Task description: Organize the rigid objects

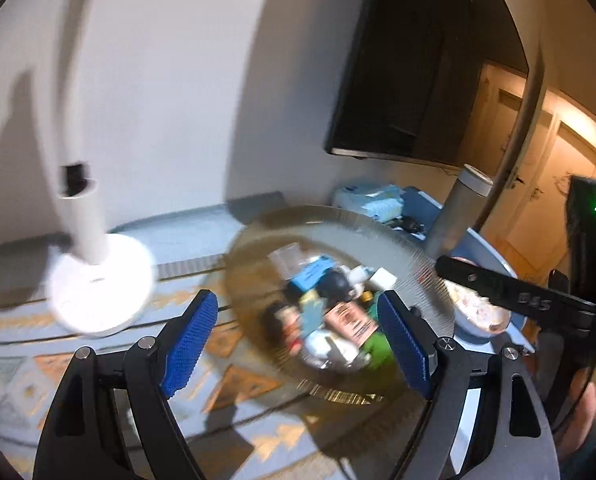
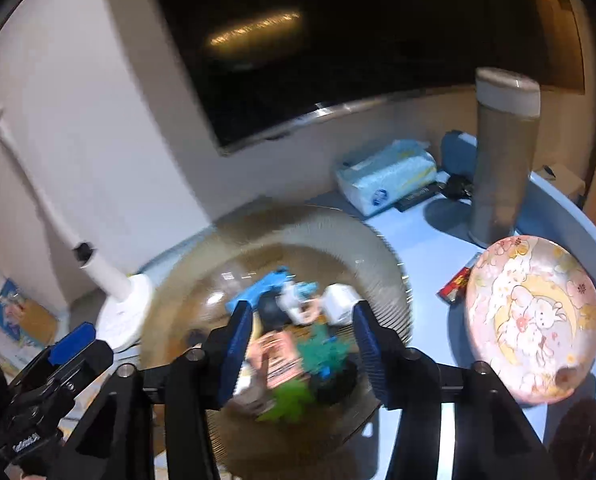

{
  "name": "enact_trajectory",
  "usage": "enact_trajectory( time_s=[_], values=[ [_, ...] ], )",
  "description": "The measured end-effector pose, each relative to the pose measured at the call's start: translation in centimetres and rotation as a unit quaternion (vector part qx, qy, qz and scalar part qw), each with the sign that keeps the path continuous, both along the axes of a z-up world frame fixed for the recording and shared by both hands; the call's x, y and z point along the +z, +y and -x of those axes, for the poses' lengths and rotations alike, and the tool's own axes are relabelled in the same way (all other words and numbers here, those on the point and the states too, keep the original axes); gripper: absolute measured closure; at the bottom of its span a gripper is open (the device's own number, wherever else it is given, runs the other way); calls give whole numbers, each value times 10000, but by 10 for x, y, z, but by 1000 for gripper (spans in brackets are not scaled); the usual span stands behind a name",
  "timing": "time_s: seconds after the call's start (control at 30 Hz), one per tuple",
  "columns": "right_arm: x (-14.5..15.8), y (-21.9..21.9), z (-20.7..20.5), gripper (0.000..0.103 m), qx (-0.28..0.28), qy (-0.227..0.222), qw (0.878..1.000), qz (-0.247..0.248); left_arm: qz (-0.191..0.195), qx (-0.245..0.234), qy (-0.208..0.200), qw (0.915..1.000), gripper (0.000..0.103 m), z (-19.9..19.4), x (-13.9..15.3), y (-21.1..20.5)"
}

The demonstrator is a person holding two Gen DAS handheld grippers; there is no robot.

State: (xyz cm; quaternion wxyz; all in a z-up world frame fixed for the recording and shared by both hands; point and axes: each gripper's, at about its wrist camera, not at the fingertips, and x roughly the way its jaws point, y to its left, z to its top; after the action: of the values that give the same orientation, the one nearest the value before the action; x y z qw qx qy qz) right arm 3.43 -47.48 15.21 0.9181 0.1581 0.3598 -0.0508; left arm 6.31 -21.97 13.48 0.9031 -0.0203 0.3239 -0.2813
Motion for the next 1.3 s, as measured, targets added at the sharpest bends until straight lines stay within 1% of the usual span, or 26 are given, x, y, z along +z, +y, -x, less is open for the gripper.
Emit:
enact_trajectory(
  time_s=[0.03, 0.1, 0.17, 0.2, 0.3, 0.37, 0.43, 0.5, 0.6, 0.63, 0.67, 0.73, 0.83, 0.93, 1.0, 1.1, 1.13, 1.17, 1.2, 1.23, 1.3],
  values=[
    [6, 11, 6, 40, 89, -71, 9999, 34, -16, 80, -41, 10000, 22, 10, 5, 13],
    [20, 39, 19, 40, 374, -225, 9990, 58, -36, 152, -112, 9998, 22, 25, 12, 32],
    [32, 66, 30, 40, 646, -321, 9974, 88, -168, 307, -264, 9990, 22, 44, 23, 53],
    [37, 81, 35, 40, 782, -363, 9962, 109, -268, 428, -408, 9979, 21, 56, 30, 66],
    [50, 120, 48, 40, 1123, -482, 9924, 128, -427, 641, -658, 9949, 14, 77, 46, 93],
    [55, 148, 57, 40, 1342, -513, 9895, 123, -410, 796, -791, 9928, 2, 93, 55, 116],
    [55, 169, 64, 39, 1497, -532, 9872, 144, -324, 978, -933, 9903, 1, 110, 60, 139],
    [49, 189, 72, 38, 1607, -530, 9854, 196, -296, 1119, -966, 9886, 1, 121, 58, 157],
    [28, 212, 83, 27, 1627, -564, 9844, 354, -294, 1408, -846, 9860, 1, 131, 41, 181],
    [20, 217, 85, 22, 1605, -587, 9844, 425, -316, 1520, -788, 9847, 1, 131, 31, 188],
    [8, 223, 88, 21, 1562, -631, 9841, 564, -360, 1617, -758, 9833, 1, 131, 21, 192],
    [-15, 230, 92, 20, 1579, -714, 9814, 828, -456, 1802, -623, 9806, 1, 128, -2, 199],
    [-52, 235, 89, 20, 1655, -583, 9784, 1096, -427, 1971, -473, 9783, 1, 123, -36, 210],
    [-79, 233, 85, 20, 1676, -369, 9791, 1089, -315, 2236, -228, 9739, 1, 117, -64, 223],
    [-89, 230, 83, 20, 1653, -218, 9802, 1067, -153, 2387, -33, 9710, 1, 113, -77, 233],
    [-85, 229, 86, 17, 1691, -365, 9793, 1048, -10, 2571, 161, 9662, 1, 110, -92, 244],
    [-86, 230, 86, 14, 1663, -336, 9794, 1099, 20, 2607, 214, 9652, 1, 110, -97, 246],
    [-87, 231, 85, 14, 1644, -313, 9793, 1143, 34, 2631, 291, 9643, 1, 109, -99, 247],
    [-88, 233, 85, 14, 1642, -315, 9789, 1173, 39, 2618, 311, 9646, 1, 109, -100, 247],
    [-88, 235, 85, 14, 1644, -327, 9783, 1214, 19, 2578, 219, 9659, 1, 111, -99, 245],
    [-89, 239, 85, 14, 1678, -325, 9767, 1301, -178, 2475, 150, 9686, 1, 112, -98, 236]
  ],
)
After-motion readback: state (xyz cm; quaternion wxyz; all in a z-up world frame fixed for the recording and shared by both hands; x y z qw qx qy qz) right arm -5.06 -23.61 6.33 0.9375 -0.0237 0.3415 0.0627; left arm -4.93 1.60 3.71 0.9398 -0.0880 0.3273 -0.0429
